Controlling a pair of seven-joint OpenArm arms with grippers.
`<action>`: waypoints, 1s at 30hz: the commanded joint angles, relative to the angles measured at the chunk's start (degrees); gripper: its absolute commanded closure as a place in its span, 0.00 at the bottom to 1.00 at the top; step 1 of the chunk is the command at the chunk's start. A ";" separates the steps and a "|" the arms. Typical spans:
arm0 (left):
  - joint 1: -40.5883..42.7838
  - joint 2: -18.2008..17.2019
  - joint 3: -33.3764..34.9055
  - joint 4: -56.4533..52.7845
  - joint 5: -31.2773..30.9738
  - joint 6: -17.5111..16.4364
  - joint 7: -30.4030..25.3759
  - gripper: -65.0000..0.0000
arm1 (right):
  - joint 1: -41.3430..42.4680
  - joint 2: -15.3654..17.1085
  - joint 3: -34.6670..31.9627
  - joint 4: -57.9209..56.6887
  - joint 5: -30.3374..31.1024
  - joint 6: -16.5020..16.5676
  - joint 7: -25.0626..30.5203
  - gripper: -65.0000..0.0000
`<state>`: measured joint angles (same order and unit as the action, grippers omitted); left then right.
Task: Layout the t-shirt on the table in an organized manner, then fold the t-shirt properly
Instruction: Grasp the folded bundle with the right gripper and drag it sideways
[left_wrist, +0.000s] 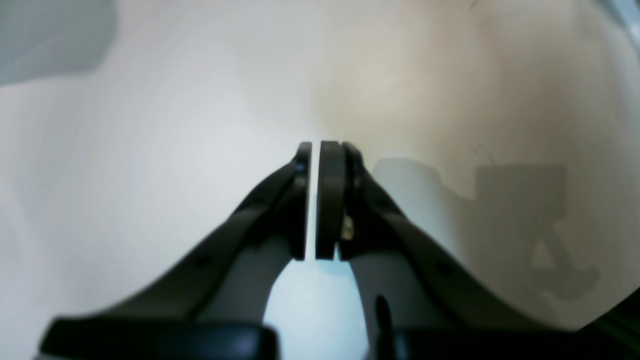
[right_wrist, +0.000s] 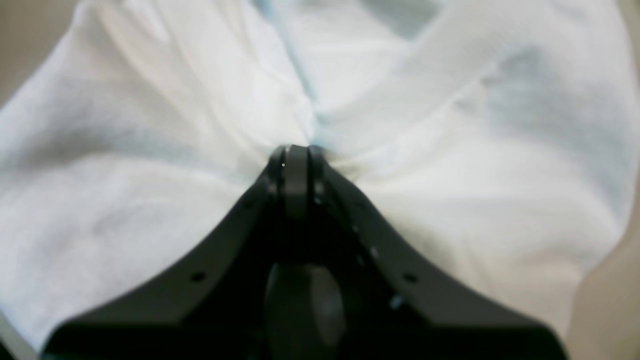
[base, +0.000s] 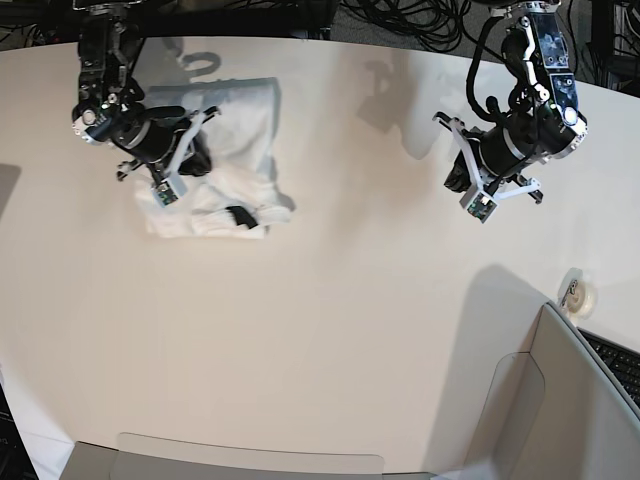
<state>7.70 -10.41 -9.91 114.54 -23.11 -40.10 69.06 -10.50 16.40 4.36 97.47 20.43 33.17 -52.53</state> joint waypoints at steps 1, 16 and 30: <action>-0.63 0.00 -0.07 1.02 -0.75 0.10 -0.88 0.96 | -2.03 2.98 1.05 -1.43 -8.51 -2.27 -8.96 1.00; 0.43 1.76 0.11 1.02 -0.84 0.10 -0.88 0.96 | -2.82 25.66 5.09 -10.92 -8.51 -2.09 -7.47 1.00; 1.31 1.76 0.11 1.02 -0.84 0.10 -0.88 0.96 | -1.06 29.00 7.02 -13.47 -8.60 -2.09 -4.65 1.00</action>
<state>9.34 -8.27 -9.65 114.54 -23.29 -40.07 68.99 -11.60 44.10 10.76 83.68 12.34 30.61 -56.38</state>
